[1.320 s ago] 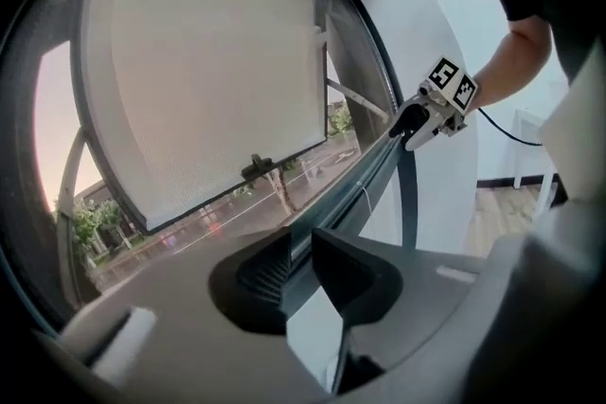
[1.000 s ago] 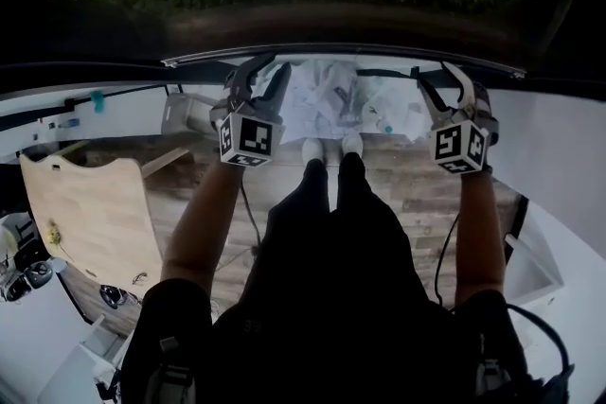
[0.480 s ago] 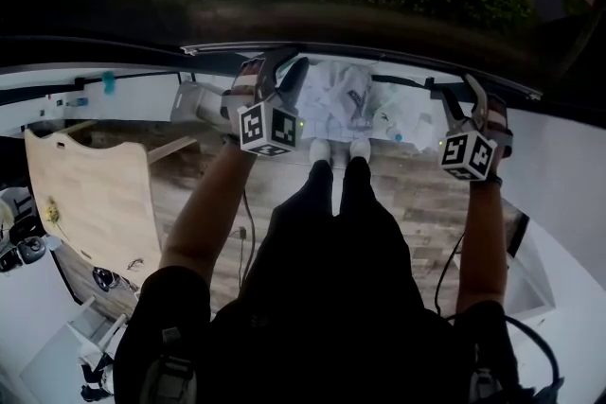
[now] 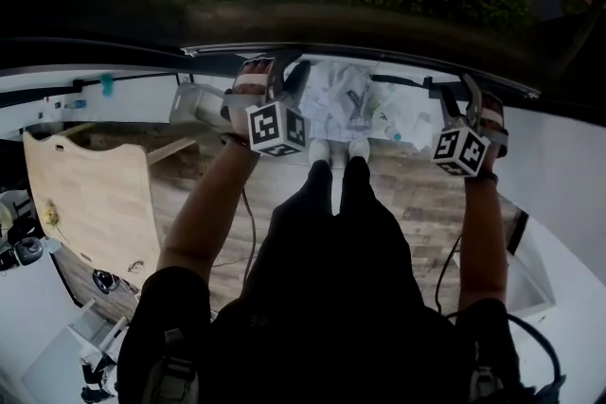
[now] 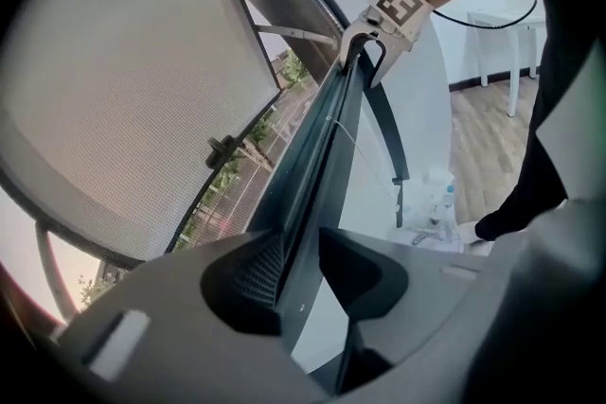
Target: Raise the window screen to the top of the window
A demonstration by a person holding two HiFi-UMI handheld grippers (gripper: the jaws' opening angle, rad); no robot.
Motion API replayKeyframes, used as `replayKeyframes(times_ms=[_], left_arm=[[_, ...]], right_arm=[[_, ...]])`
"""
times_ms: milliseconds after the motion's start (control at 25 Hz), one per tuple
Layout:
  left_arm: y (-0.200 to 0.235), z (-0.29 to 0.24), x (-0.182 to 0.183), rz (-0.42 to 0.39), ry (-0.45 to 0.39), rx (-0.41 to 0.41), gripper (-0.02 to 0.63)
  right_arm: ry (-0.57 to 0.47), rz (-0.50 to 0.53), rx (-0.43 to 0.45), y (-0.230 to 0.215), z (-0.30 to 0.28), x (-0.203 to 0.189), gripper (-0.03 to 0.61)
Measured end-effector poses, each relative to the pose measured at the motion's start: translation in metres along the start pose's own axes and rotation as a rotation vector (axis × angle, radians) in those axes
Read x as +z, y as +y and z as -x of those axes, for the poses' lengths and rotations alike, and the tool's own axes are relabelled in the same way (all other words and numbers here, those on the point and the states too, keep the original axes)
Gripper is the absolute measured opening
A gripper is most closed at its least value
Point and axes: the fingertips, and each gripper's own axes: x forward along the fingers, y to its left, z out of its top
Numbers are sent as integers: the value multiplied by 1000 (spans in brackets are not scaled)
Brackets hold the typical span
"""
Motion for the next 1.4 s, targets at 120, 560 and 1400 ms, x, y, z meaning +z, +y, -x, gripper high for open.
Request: replayKeyframes(times_ms=[120,560,1400], left_arm=[[-2,-5,-3,4,1,16,106],[3,6,3,48,16,20,86],[64,65,41,2,-52,142,51]], right_arm=[[10,-23,9,4,-5,0,232],[22,-44,43,2,7,2,230],[-37,-53,-38,-65,74,28,190]])
